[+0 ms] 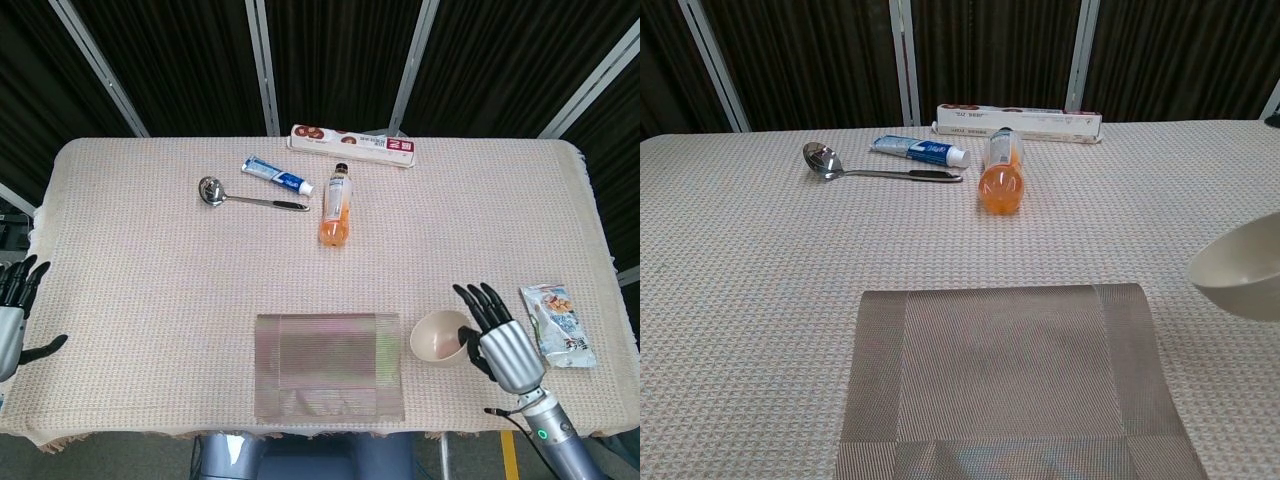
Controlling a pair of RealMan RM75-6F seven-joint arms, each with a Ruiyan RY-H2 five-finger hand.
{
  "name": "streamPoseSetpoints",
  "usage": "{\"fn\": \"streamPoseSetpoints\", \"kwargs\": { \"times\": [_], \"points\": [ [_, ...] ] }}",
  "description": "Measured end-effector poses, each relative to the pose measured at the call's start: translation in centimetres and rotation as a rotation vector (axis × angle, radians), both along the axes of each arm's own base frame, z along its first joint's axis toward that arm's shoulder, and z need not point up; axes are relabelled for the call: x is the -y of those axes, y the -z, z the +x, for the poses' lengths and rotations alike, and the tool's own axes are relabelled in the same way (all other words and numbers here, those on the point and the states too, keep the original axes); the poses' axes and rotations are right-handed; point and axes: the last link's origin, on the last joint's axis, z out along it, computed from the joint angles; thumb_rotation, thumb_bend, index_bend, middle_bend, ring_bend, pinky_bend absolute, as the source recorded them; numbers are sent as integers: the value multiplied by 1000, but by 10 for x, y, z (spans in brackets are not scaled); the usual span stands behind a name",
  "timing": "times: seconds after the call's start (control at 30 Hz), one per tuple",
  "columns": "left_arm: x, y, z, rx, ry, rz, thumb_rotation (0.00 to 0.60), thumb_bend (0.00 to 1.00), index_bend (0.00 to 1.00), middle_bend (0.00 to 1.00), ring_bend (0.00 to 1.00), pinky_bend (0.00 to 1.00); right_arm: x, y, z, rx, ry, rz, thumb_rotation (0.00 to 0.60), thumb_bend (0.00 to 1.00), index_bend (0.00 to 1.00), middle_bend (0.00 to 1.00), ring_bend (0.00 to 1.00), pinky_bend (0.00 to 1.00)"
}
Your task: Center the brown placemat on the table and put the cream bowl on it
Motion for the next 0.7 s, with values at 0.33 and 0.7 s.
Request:
{"fn": "streamPoseSetpoints", "kwargs": {
  "times": [0.33,0.7],
  "points": [
    [0,2,0,-4,-3,-6,600,0,0,0,0,0,67,-16,-6,-34,102,-92,600,593,824,0,0,0],
    [-5,3,-7,-21,-34,0,600,0,0,0,0,0,157,-12,-23,-54,345,-141,600,590,823,0,0,0]
  ]
}}
